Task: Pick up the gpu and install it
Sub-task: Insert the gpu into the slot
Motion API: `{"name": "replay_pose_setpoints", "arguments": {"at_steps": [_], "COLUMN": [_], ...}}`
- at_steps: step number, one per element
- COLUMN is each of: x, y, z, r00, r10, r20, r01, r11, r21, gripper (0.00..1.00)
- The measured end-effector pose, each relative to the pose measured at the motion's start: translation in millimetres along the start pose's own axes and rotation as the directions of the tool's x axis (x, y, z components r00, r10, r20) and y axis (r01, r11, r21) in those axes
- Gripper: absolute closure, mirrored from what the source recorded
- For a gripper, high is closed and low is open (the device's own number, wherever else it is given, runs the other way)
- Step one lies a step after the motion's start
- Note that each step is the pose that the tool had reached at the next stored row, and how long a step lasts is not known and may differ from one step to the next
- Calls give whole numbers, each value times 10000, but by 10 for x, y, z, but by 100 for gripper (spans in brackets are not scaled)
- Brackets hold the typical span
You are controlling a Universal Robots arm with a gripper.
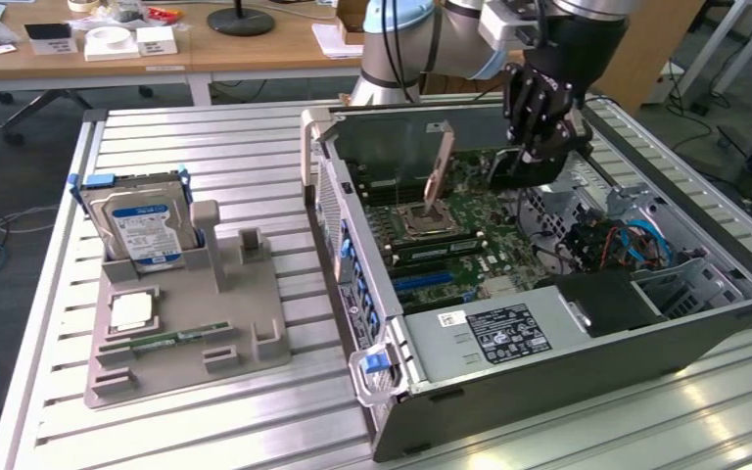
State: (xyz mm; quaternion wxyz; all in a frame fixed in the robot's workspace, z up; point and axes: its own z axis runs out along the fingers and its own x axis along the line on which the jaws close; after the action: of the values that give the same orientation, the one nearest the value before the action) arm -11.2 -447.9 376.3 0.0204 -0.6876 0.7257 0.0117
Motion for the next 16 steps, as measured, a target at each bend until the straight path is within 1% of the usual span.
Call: {"name": "replay_pose_setpoints", "arguments": {"at_steps": [6, 11, 16], "x": [32, 86, 109], "y": [32, 60, 113], "z": [46, 87, 137], "r00": [10000, 10000, 10000], "r10": [-2, 1, 1], "r20": [-2, 2, 0], "r01": [2, -1, -1], "r11": [10000, 10000, 10000], "r21": [-1, 1, 0], "gripper": [73, 73, 73]}}
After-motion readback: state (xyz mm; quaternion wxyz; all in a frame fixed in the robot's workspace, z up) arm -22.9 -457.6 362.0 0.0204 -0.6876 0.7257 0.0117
